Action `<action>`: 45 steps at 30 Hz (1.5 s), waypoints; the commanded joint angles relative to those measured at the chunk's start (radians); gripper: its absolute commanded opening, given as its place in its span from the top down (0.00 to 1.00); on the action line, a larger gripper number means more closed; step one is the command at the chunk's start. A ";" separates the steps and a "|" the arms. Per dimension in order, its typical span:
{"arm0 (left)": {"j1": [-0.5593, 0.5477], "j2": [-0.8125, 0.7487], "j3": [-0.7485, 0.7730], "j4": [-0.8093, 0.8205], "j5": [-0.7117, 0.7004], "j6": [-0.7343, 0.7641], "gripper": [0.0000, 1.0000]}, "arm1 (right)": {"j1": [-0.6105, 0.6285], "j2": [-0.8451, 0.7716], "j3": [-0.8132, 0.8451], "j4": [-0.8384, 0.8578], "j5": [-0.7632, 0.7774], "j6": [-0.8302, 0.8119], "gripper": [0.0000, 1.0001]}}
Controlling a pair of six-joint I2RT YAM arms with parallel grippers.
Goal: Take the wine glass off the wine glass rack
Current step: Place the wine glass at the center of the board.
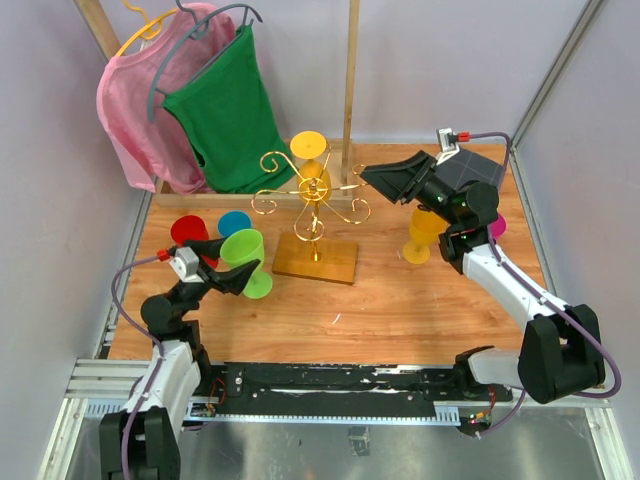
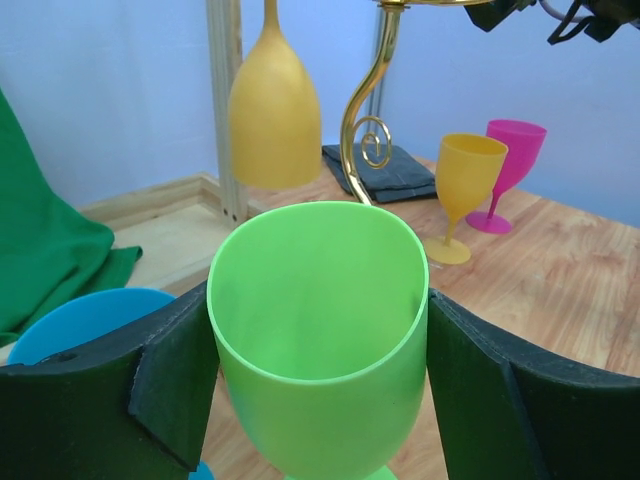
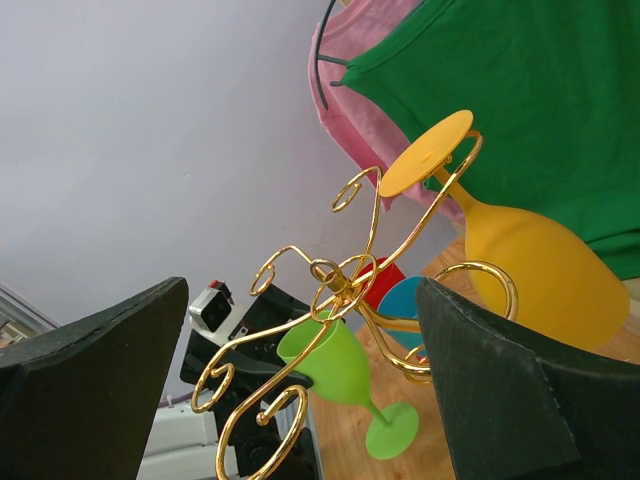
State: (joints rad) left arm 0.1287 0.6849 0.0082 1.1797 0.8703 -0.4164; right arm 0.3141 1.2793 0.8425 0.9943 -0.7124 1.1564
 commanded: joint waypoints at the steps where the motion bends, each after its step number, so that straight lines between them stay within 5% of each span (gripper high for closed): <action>1: -0.026 -0.016 -0.115 0.024 -0.034 -0.009 0.23 | 0.017 -0.007 -0.020 0.031 -0.007 -0.006 0.01; 14: -0.029 -0.012 0.054 -0.231 0.000 0.111 0.23 | 0.016 0.002 -0.001 0.028 -0.015 -0.005 0.01; 29: 0.305 -0.021 0.128 -0.426 0.330 0.292 0.22 | 0.014 0.011 0.016 0.040 -0.024 0.011 0.01; 45: 0.518 0.076 0.112 -0.235 0.462 0.268 0.22 | 0.016 0.016 0.038 -0.032 -0.025 -0.022 0.02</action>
State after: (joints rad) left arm 0.6029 0.7364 0.1123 0.8249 1.2736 -0.1299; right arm 0.3141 1.2945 0.8539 1.0058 -0.7147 1.1587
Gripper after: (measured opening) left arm 0.787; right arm 0.985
